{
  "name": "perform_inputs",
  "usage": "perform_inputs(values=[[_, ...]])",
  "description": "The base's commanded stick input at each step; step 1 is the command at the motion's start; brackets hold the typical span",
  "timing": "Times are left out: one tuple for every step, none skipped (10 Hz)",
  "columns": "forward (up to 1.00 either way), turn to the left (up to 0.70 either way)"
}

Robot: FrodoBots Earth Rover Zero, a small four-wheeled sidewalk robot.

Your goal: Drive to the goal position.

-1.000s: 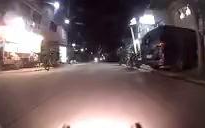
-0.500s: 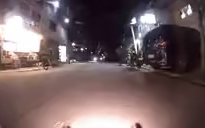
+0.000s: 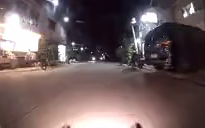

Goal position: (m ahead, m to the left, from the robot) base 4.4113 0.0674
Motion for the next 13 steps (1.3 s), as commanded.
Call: perform_inputs(values=[[0.70,0.00],[0.70,0.00],[0.70,0.00],[0.70,0.00],[0.70,0.00],[0.70,0.00],[0.70,0.00],[0.70,0.00],[0.70,0.00],[0.70,0.00],[0.70,0.00],[0.70,0.00],[0.70,0.00]])
